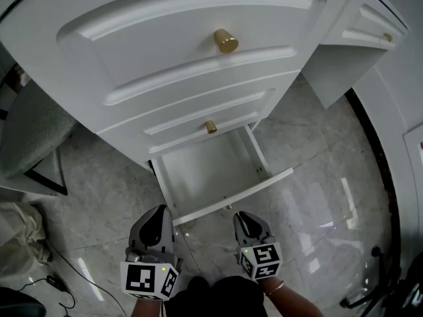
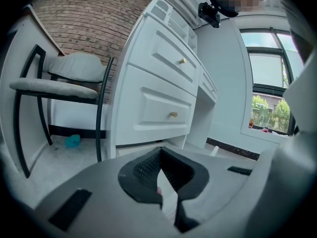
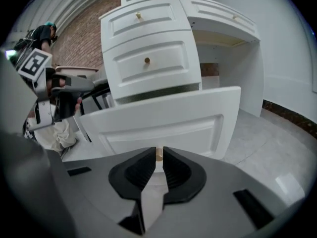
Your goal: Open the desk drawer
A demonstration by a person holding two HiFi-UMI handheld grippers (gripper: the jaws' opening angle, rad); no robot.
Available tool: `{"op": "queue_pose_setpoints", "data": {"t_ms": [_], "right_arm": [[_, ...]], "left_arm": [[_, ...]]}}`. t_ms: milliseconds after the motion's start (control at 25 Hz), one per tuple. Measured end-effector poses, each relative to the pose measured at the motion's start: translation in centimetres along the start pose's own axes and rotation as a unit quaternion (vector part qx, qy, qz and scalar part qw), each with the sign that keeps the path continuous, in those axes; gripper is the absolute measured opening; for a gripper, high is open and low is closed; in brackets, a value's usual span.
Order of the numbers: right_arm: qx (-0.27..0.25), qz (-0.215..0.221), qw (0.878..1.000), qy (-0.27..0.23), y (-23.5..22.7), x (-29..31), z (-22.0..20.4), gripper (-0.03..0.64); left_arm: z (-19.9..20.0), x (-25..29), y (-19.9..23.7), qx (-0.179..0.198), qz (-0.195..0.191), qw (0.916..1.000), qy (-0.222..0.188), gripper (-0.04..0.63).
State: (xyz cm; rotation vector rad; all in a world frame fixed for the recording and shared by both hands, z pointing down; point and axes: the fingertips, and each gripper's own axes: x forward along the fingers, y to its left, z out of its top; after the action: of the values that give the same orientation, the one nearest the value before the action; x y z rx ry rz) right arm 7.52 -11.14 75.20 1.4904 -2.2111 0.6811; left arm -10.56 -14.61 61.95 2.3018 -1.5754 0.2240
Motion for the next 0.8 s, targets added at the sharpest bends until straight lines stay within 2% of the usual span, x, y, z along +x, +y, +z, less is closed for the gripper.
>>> {"op": "queue_pose_setpoints", "data": {"t_ms": [200, 480, 640, 800], "right_arm": [[-0.007, 0.002, 0.997, -0.081, 0.4, -2.6, 6.6, 0.017], [-0.007, 0.036, 0.986, -0.165, 1.5, -3.9, 13.3, 0.009], [-0.009, 0.029, 0.986, -0.161, 1.3, -3.8, 14.7, 0.008], [-0.013, 0.037, 0.978, -0.203, 1.4, -3.8, 17.4, 0.007]], "left_arm": [[0.4, 0.6, 0.2, 0.008, -0.001, 0.9999, -0.006, 0.008], [0.5, 1.4, 1.0, 0.018, -0.001, 0.9998, -0.009, 0.009], [1.2, 1.6, 1.7, 0.023, 0.005, 0.9996, -0.014, 0.009], [2.5, 1.8, 2.4, 0.031, 0.012, 0.9991, -0.028, 0.009]]}}
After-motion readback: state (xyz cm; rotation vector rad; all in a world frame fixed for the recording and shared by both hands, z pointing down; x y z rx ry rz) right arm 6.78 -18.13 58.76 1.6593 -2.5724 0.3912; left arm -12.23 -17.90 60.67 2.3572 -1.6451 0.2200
